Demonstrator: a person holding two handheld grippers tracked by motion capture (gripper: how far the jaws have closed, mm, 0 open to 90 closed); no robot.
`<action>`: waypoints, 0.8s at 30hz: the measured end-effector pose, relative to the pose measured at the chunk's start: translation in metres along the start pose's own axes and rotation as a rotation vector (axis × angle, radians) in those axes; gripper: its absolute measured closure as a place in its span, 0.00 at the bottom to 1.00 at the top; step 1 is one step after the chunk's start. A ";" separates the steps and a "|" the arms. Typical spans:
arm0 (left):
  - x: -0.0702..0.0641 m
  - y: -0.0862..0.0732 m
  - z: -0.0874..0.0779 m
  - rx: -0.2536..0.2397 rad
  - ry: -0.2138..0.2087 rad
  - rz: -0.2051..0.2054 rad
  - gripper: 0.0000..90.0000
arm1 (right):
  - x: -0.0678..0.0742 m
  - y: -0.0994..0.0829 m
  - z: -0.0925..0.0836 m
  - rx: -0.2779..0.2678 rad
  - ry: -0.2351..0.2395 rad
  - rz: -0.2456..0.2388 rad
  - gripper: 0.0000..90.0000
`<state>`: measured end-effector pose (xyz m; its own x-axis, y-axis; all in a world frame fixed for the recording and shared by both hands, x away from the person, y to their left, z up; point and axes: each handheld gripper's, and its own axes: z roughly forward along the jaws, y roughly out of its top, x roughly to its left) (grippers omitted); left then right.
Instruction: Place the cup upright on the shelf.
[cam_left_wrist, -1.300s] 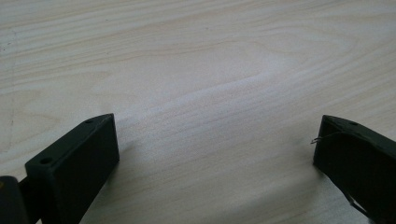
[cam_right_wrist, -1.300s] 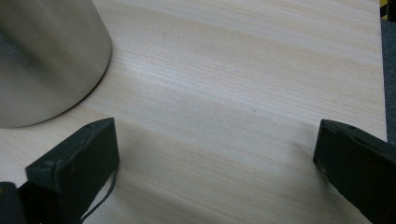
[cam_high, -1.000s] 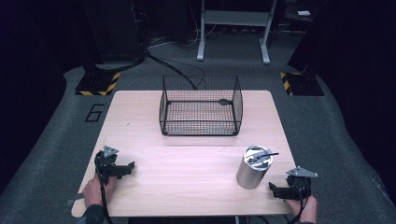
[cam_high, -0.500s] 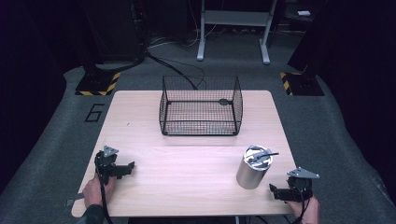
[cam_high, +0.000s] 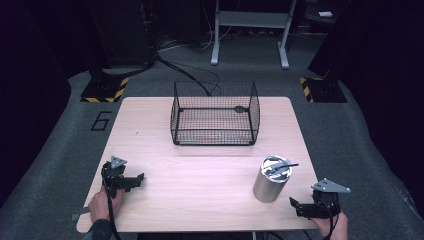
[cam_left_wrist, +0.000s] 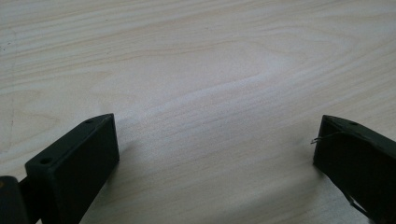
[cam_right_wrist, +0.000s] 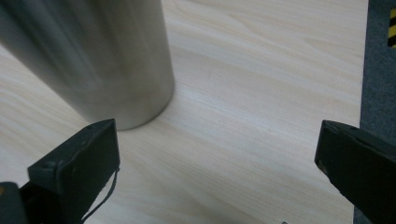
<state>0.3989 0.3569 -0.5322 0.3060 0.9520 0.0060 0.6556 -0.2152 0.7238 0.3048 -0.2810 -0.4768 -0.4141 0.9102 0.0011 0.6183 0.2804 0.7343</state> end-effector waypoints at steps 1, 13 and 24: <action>0.000 0.000 0.000 -0.001 0.002 0.000 0.00 | 0.002 0.002 -0.002 -0.010 0.003 -0.015 0.00; 0.000 0.000 0.000 -0.001 0.000 0.000 0.00 | 0.020 0.014 -0.017 -0.044 0.049 -0.057 0.00; -0.001 0.000 0.000 0.001 -0.001 -0.009 0.00 | 0.031 0.019 -0.026 -0.071 0.082 -0.072 0.00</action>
<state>0.3986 0.3563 -0.5322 0.3009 0.9537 -0.0010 0.6588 -0.2071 0.7232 0.2862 -0.2552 -0.4452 -0.5107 0.8597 0.0004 0.5376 0.3190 0.7805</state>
